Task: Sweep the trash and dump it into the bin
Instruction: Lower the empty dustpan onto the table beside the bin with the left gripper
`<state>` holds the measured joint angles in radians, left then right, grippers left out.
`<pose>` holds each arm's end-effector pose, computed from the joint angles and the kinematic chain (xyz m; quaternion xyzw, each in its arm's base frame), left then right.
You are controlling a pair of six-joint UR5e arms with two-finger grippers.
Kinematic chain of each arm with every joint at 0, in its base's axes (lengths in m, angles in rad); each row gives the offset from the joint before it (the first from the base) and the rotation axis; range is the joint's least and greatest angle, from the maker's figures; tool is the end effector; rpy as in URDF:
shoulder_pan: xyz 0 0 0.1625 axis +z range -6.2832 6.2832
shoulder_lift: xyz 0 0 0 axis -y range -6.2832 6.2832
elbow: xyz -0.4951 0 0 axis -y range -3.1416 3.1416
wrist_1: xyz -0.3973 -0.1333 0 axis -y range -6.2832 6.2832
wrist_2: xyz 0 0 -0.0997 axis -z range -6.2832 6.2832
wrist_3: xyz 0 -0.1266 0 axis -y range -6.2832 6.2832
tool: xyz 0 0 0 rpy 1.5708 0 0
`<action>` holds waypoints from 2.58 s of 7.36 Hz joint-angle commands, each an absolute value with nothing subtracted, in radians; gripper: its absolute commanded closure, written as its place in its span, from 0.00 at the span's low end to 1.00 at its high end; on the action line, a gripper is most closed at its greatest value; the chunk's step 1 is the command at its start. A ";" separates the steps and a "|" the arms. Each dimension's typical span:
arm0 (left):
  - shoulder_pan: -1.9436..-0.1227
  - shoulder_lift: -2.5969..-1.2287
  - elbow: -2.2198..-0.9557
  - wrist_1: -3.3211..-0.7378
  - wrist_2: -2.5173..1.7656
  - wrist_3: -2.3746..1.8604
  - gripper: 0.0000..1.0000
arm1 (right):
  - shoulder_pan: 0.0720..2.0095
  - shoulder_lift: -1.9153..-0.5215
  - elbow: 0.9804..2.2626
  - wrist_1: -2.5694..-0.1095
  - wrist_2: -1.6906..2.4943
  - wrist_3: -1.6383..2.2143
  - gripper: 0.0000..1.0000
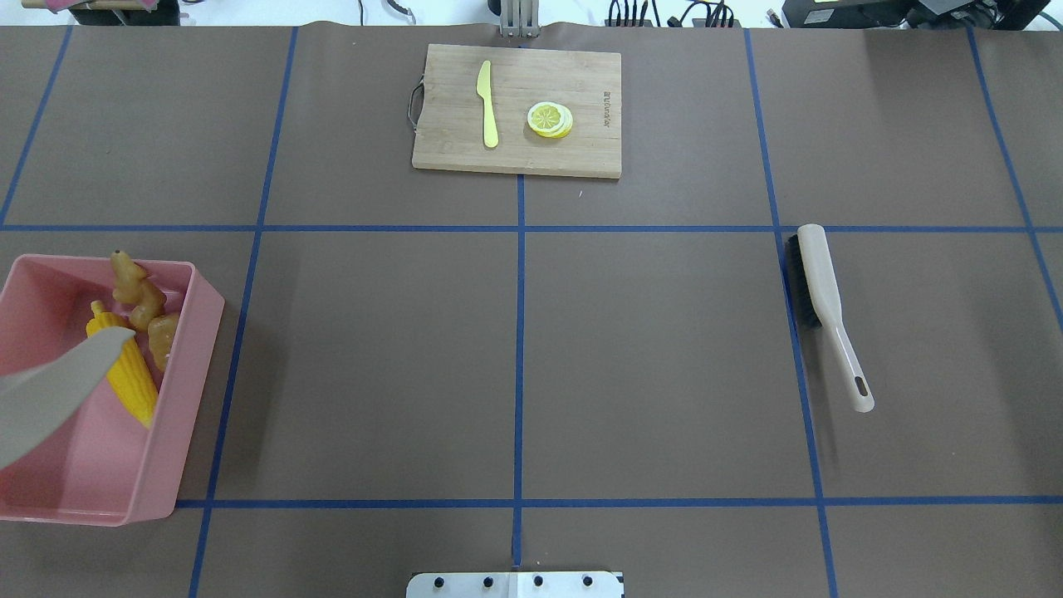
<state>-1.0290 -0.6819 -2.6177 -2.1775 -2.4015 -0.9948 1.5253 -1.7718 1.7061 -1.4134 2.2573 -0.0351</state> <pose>0.0376 -0.1396 0.4046 -0.0147 0.5064 -0.0439 0.8610 0.0345 -0.4078 0.7621 0.0414 -0.3364 -0.0533 0.9393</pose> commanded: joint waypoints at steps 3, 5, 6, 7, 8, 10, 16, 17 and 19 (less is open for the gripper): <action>-1.037 -0.783 -2.565 -2.186 -2.014 -0.610 1.00 | 1.528 -1.773 1.703 -1.414 2.255 -0.034 0.00; -1.025 -0.892 -2.508 -2.204 -1.866 -0.456 1.00 | 1.526 -1.769 1.695 -1.420 2.235 -0.034 0.00; -0.999 -0.940 -2.466 -2.251 -1.802 -0.442 1.00 | 1.526 -1.770 1.695 -1.419 2.233 -0.041 0.00; -0.973 -1.031 -2.410 -2.266 -1.793 -0.422 1.00 | 1.526 -1.776 1.697 -1.416 2.233 -0.043 0.00; -0.892 -1.151 -2.339 -2.269 -1.792 -0.378 1.00 | 1.526 -1.776 1.695 -1.413 2.232 -0.044 0.00; -0.731 -1.331 -2.229 -2.273 -1.792 -0.327 1.00 | 1.526 -1.776 1.697 -1.417 2.243 -0.037 0.00; -0.626 -1.624 -1.872 -2.365 -1.923 0.312 1.00 | 1.526 -1.776 1.694 -1.413 2.237 -0.035 0.00; -0.635 -1.638 -1.858 -2.371 -1.933 0.348 1.00 | 1.526 -1.776 1.695 -1.413 2.237 -0.035 0.00; -0.676 -1.667 -1.832 -2.370 -1.979 0.345 1.00 | 1.526 -1.776 1.694 -1.413 2.235 -0.035 0.00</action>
